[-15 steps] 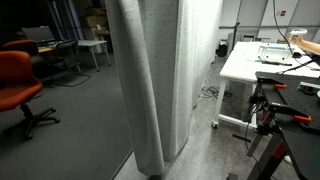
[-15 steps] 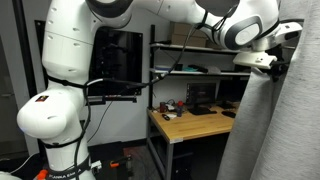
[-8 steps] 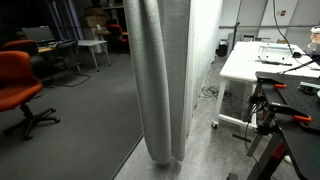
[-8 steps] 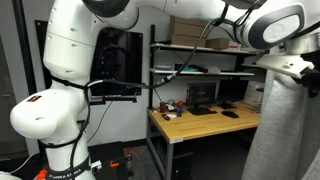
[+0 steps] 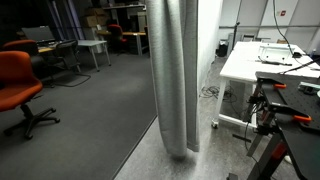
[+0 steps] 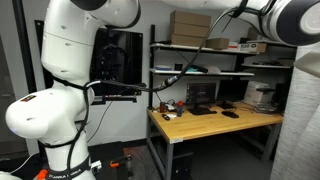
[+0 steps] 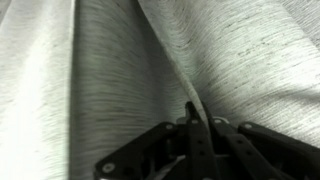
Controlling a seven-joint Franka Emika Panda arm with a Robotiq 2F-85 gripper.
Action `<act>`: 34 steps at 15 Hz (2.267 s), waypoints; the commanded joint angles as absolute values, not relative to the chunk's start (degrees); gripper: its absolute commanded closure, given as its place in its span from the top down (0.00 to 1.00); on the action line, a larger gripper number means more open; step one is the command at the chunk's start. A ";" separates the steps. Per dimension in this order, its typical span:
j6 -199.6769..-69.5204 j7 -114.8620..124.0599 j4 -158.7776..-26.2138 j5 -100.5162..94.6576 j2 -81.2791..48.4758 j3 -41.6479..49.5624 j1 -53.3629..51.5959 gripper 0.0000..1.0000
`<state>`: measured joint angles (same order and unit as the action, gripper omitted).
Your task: Draw the light grey curtain open
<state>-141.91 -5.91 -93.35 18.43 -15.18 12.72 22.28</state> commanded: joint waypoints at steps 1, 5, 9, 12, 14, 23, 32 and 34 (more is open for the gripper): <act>-139.54 -4.80 -93.60 20.55 -18.54 15.46 26.69 0.01; -138.60 -3.76 -92.27 22.44 -19.82 17.69 30.31 0.01; -137.70 -3.29 -92.22 24.21 -21.16 18.96 33.54 0.01; -138.22 -5.17 -91.72 26.41 -21.30 17.35 33.87 0.01; -138.52 -5.66 -91.69 26.64 -20.74 15.81 32.49 0.01; -133.42 -10.94 -95.11 29.99 -17.21 8.75 28.66 0.01; -128.59 -21.59 -115.41 26.99 -0.83 6.17 17.00 0.01; -127.40 -21.93 -116.97 25.31 1.00 6.71 14.93 0.01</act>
